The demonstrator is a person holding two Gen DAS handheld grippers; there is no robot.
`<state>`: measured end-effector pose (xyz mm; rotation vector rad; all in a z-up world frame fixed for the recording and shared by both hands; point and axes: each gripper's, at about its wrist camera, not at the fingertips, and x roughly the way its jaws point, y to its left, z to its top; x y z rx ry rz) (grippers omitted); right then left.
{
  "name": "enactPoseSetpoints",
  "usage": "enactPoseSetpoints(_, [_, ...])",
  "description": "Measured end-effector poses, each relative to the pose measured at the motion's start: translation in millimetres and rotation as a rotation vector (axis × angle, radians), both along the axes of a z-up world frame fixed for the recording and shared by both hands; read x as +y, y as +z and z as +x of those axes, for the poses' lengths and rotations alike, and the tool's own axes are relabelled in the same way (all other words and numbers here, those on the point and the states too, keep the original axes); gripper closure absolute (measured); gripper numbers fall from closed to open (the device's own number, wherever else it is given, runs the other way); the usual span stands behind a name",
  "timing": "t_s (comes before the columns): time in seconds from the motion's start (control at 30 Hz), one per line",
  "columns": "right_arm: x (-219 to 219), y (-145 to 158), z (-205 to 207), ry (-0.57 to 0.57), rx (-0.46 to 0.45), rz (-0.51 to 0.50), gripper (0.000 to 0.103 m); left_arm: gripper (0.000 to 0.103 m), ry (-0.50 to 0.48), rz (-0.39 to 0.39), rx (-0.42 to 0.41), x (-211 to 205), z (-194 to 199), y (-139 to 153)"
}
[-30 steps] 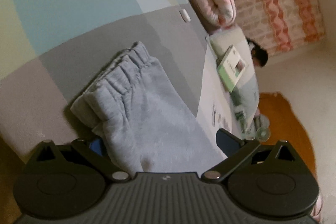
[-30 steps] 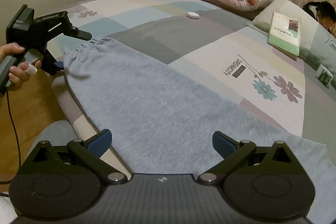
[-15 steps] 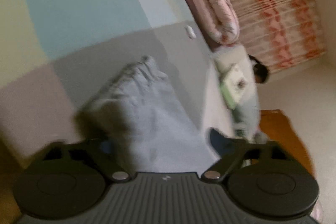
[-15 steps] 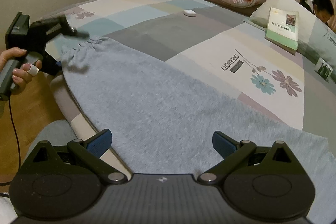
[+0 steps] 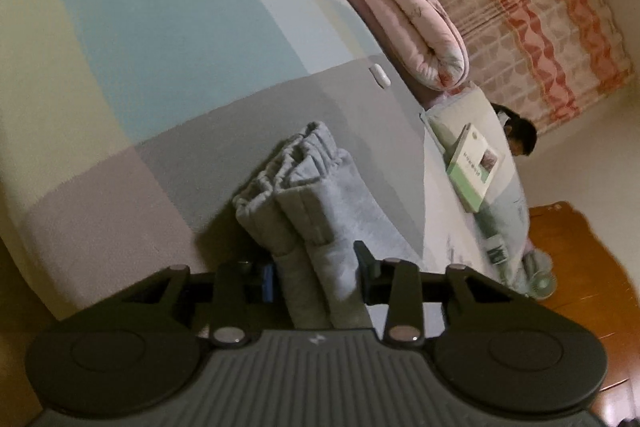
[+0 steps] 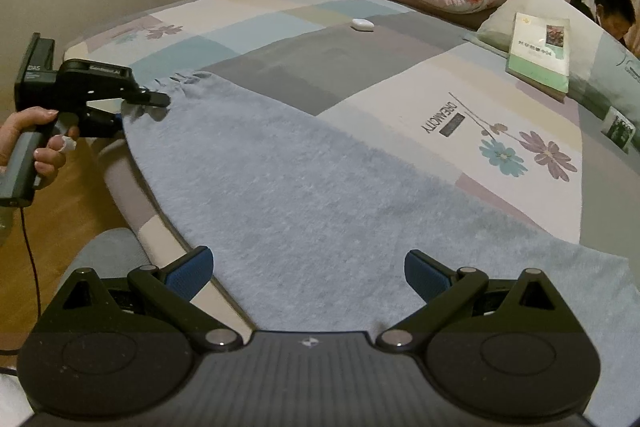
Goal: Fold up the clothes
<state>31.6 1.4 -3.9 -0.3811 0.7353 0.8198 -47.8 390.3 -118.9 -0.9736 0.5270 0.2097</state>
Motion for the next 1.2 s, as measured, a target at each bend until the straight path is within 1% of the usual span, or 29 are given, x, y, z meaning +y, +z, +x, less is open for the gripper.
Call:
enactPoseSetpoints(0.07, [-1.7,-0.1,2.3,-0.012,0.004,0.003,0.0,0.089,0.017,0.002,0.021,1.0,-3.3,-1.6])
enactPoseSetpoints(0.13, [-3.2,-0.9,5.2,-0.025,0.015,0.01,0.0,0.09,0.022,0.004,0.029,1.3,-5.5,-1.3])
enactPoseSetpoints(0.3, [-1.8,-2.6,12.7,-0.017,0.082,0.044,0.0,0.091,-0.004,0.128,0.053,-11.8,-3.5,14.8])
enactPoseSetpoints(0.37, [-0.2,-2.7,18.0,-0.008,0.128,0.066,0.0,0.091,-0.018,0.17,0.055,-15.4,-3.6,21.2])
enactPoseSetpoints(0.43, [1.6,-2.9,26.0,-0.002,0.201,0.109,0.0,0.091,-0.035,0.197,0.045,-17.8,-4.8,27.9])
enactPoseSetpoints(0.63, [18.3,-10.2,67.7,-0.03,0.55,0.312,0.0,0.091,-0.096,0.287,0.016,-27.6,-8.2,45.8])
enactPoseSetpoints(0.67, [24.2,-12.0,74.0,-0.034,0.596,0.335,0.0,0.091,-0.106,0.296,0.009,-28.6,-8.9,47.5])
enactPoseSetpoints(0.7, [30.8,-13.6,79.0,-0.034,0.622,0.349,0.0,0.091,-0.114,0.299,0.0,-29.0,-10.1,48.7])
enactPoseSetpoints(0.83, [54.1,-22.9,96.3,-0.059,0.694,0.404,0.0,0.09,-0.131,0.298,-0.022,-28.7,-12.0,51.4])
enactPoseSetpoints(0.93, [66.8,-35.5,110.3,-0.109,0.775,0.442,0.0,0.091,-0.138,0.308,-0.016,-30.0,-11.0,51.3])
enactPoseSetpoints(1.0, [73.4,-42.3,118.5,-0.147,0.809,0.454,0.0,0.091,-0.145,0.314,-0.014,-30.7,-11.0,50.6])
enactPoseSetpoints(1.1, [83.5,-46.1,127.0,-0.18,0.818,0.451,0.0,0.091,-0.154,0.322,-0.011,-31.6,-11.0,49.6])
enactPoseSetpoints(1.2, [92.6,-47.9,132.6,-0.185,0.825,0.445,0.0,0.09,-0.164,0.337,-0.005,-33.1,-10.8,49.0])
